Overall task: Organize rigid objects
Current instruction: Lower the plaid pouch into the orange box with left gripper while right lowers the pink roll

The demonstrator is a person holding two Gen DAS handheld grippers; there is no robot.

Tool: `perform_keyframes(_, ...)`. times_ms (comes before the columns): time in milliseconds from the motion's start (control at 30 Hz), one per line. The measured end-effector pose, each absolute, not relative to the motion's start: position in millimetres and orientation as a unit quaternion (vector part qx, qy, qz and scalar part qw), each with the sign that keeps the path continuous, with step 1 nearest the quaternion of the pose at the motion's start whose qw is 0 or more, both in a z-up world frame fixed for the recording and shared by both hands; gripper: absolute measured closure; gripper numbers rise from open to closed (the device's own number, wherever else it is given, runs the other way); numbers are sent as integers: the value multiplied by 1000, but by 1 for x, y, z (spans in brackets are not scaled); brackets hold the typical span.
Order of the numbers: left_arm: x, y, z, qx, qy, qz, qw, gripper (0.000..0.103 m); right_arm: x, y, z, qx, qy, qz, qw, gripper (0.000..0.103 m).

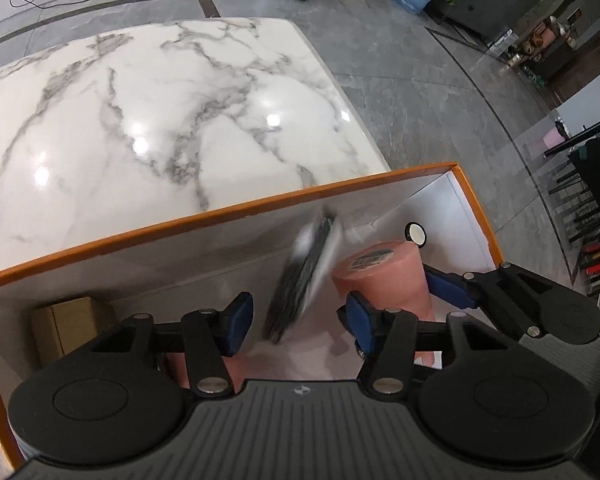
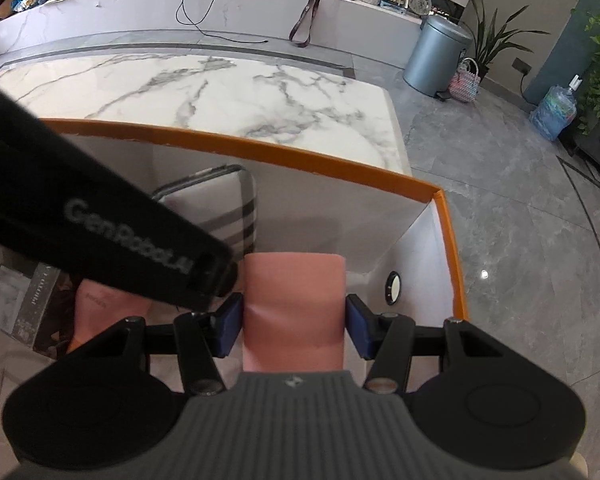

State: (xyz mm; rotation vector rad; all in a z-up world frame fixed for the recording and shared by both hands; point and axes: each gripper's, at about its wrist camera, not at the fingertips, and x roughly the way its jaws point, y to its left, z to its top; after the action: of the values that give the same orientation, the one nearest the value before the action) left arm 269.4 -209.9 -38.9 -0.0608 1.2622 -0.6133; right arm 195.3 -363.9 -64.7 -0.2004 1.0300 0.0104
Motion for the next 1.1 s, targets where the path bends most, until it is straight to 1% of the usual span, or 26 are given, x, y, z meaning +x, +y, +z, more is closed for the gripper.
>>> perform_keyframes(333, 267, -196, -29, -34, 559, -280, 780, 42, 193, -367, -59, -80, 487, -8, 870, 48)
perform_keyframes(500, 267, -192, -30, -19, 544, -268, 795, 50, 198, -365, -58, -79, 481, -8, 873, 48)
perform_keyframes(900, 272, -190, -37, -7, 538, -255, 803, 50, 202, -365, -60, -80, 492, -9, 867, 48)
perform_keyframes(1000, 271, -193, -41, -4, 540, -263, 799, 54, 194, -365, -58, -94, 490, -8, 867, 48)
perform_keyframes(1100, 265, -196, -39, 1, 517, -287, 806, 54, 190, -368, -55, -89, 489, -6, 868, 48)
